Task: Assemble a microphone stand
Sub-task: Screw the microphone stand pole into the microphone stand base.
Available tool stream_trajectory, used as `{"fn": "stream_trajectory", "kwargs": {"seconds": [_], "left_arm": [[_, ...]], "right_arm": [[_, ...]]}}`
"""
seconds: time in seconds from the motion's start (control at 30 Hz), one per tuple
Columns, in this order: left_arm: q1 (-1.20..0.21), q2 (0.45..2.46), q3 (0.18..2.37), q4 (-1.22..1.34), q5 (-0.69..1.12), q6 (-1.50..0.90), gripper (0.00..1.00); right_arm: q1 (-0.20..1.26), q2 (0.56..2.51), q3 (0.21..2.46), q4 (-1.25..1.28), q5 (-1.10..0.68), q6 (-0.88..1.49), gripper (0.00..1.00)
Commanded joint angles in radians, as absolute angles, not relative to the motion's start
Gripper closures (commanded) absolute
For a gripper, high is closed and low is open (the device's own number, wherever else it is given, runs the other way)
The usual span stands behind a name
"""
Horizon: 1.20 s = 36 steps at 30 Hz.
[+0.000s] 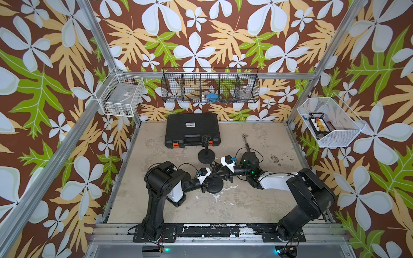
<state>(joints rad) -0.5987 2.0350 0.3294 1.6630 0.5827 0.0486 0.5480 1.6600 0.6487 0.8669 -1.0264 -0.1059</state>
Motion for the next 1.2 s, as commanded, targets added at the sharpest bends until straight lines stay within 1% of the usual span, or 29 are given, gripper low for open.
{"fn": "stream_trajectory", "kwargs": {"seconds": [0.0,0.07,0.13,0.17,0.23,0.27,0.37,0.47,0.6,0.7,0.8,0.87,0.93,1.1,1.13,1.17], "left_arm": [[-0.604,2.049,0.325,1.802,0.566,0.041,0.87],[-0.603,2.047,0.325,1.798,0.561,0.043,0.87],[-0.603,2.045,0.323,1.798,0.547,0.039,0.87],[-0.603,2.046,0.323,1.801,0.541,0.033,0.86],[-0.603,2.052,0.319,1.818,0.539,0.02,0.8],[-0.603,2.058,0.318,1.835,0.537,0.009,0.75],[-0.603,2.054,0.314,1.874,0.538,-0.02,0.62],[-0.603,2.023,0.309,1.874,0.543,-0.041,0.57],[-0.603,1.98,0.303,1.874,0.548,-0.058,0.57],[-0.603,1.963,0.303,1.875,0.551,-0.061,0.58],[-0.603,1.959,0.302,1.874,0.55,-0.063,0.62],[-0.603,1.963,0.308,1.874,0.552,-0.064,0.63],[-0.603,1.975,0.319,1.874,0.551,-0.067,0.65],[-0.604,2.006,0.34,1.874,0.546,-0.077,0.67],[-0.604,2.011,0.342,1.875,0.545,-0.077,0.69],[-0.604,2.015,0.345,1.874,0.545,-0.076,0.73]], "right_arm": [[0.551,1.676,0.664,0.861,-1.079,-0.107,0.69],[0.551,1.68,0.656,0.879,-1.067,-0.094,0.72],[0.552,1.675,0.624,0.932,-1.014,-0.063,0.77],[0.554,1.667,0.59,0.978,-0.974,-0.046,0.84],[0.567,1.652,0.511,1.105,-0.887,-0.017,0.98],[0.584,1.648,0.47,1.166,-0.823,-0.013,1.0],[0.642,1.638,0.401,1.231,-0.633,-0.01,1.0],[0.715,1.632,0.366,1.235,-0.397,0.0,1.0],[0.845,1.648,0.369,1.198,-0.088,0.011,1.0],[0.914,1.666,0.36,1.236,0.076,0.073,1.0],[0.98,1.688,0.365,1.24,0.238,0.108,1.0],[1.003,1.702,0.369,1.249,0.274,0.128,1.0],[1.014,1.707,0.37,1.254,0.268,0.14,1.0],[1.016,1.695,0.352,1.287,0.201,0.152,1.0],[1.016,1.694,0.353,1.284,0.179,0.148,1.0],[1.015,1.692,0.354,1.284,0.155,0.145,1.0]]}}
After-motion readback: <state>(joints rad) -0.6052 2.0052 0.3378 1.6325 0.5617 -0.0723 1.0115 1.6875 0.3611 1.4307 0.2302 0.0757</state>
